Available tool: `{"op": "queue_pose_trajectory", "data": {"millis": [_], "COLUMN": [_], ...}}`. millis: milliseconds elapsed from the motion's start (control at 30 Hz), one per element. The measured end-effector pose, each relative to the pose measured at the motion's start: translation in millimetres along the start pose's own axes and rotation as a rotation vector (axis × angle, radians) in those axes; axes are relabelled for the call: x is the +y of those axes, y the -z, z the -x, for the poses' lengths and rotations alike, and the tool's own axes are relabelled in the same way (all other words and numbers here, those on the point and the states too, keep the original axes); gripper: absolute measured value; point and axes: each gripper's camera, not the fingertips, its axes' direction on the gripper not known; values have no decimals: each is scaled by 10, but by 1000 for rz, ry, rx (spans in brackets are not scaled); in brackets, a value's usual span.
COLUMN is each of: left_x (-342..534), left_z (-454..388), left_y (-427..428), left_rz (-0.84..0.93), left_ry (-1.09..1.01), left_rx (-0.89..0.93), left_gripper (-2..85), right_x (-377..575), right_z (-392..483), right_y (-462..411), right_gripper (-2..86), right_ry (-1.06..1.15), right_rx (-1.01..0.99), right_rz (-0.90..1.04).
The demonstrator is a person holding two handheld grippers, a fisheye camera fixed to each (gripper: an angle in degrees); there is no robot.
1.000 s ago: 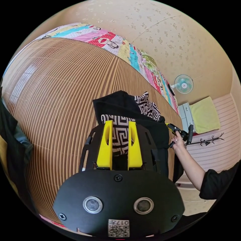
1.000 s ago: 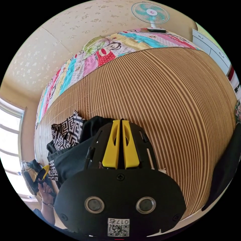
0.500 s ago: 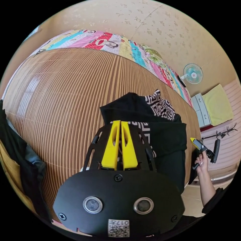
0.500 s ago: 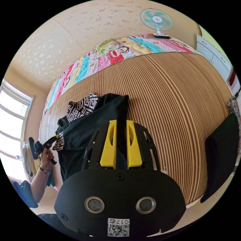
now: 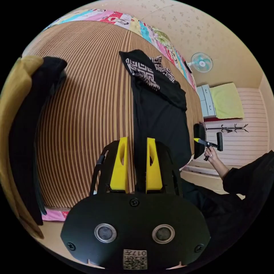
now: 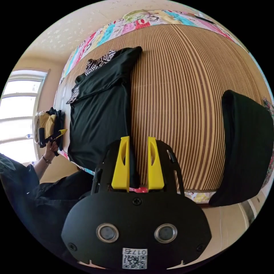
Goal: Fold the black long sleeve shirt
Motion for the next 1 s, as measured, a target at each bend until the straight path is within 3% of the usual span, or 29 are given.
{"op": "queue_pose_trajectory", "data": {"millis": [100, 433, 567, 1000], "left_x": [397, 448, 351, 456], "left_z": [50, 78, 175, 571], "left_y": [-13, -161, -92, 125], "left_rz": [83, 203, 316, 290], "left_ry": [40, -27, -139, -58], "left_rx": [17, 36, 314, 303], "left_gripper": [97, 49, 3, -7], "right_x": [185, 504, 498, 570], "right_z": [-214, -680, -785, -1228], "right_y": [-50, -301, -278, -471], "right_gripper": [101, 102, 100, 55], "right_ry": [-25, -129, -89, -56], "right_rx": [-163, -222, -262, -365], "right_rz": [102, 153, 153, 168]}}
